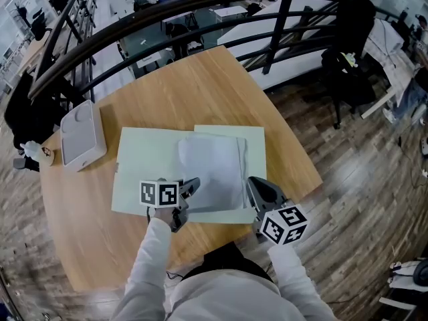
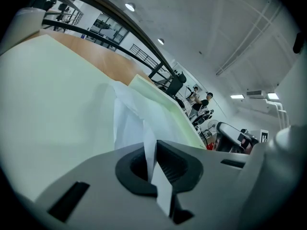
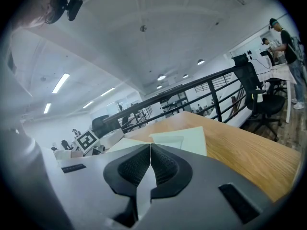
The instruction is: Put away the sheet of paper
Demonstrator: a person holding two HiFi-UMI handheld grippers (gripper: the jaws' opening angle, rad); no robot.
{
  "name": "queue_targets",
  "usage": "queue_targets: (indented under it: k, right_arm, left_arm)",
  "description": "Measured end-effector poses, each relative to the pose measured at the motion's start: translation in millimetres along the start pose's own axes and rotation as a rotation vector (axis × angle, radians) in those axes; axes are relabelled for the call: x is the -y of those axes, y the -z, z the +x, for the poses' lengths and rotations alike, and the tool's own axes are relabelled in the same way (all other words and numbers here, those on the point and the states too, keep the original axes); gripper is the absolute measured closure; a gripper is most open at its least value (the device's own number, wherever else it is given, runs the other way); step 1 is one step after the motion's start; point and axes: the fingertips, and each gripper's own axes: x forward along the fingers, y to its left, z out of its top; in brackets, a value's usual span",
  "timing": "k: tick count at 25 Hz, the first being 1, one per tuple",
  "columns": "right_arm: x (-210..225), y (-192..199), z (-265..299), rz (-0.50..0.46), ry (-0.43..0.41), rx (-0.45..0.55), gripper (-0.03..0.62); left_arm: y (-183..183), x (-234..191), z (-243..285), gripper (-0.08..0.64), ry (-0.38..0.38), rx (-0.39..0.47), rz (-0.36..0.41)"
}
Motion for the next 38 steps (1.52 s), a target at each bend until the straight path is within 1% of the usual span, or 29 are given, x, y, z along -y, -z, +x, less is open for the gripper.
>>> queue_targets:
  k: [6, 15, 22, 26, 33, 34, 35, 36, 38]
  right_arm:
    - [4, 2, -2, 0.006, 0.003, 0.001, 0.565]
    - [6, -1, -2, -0.001, 0.009, 0.0, 0.565]
    - [8, 1, -2, 0.007, 0.014, -0.001, 0.565]
    - [10, -3, -2, 0.005, 0.012, 0.006, 0.565]
    - [8, -5, 0, -0.001, 0.016, 0.007, 0.565]
    - [7, -5, 1, -0.002, 0.016, 0.008, 0.565]
    - [7, -6, 1, -0.003, 0.015, 0.009, 0.565]
    - [6, -6, 1, -0.005, 0.014, 0.009, 0.565]
    - [4, -6, 2, -0.007, 0.013, 0.01, 0.565]
  left_arm:
    - [0, 9, 13, 0.543, 0.012, -0.038, 0.044]
    - [-3, 20, 28, 0.543, 0.034, -0.062, 0.07]
    - [-3, 26, 37, 0.543, 0.038, -0.103, 0.103]
    - [-3, 32, 43, 0.543, 0.042, -0.123, 0.136]
    - [-4, 36, 44, 0.54, 0.015, -0.141, 0.224]
    - [-4, 37, 43, 0.537, 0.01, -0.142, 0.231]
    - [-4, 37, 43, 0.518, 0.002, -0.144, 0.238]
    - [-3, 38, 42, 0.482, -0.008, -0.146, 0.247]
    - [-2, 38, 39, 0.437, -0.029, -0.148, 0.272]
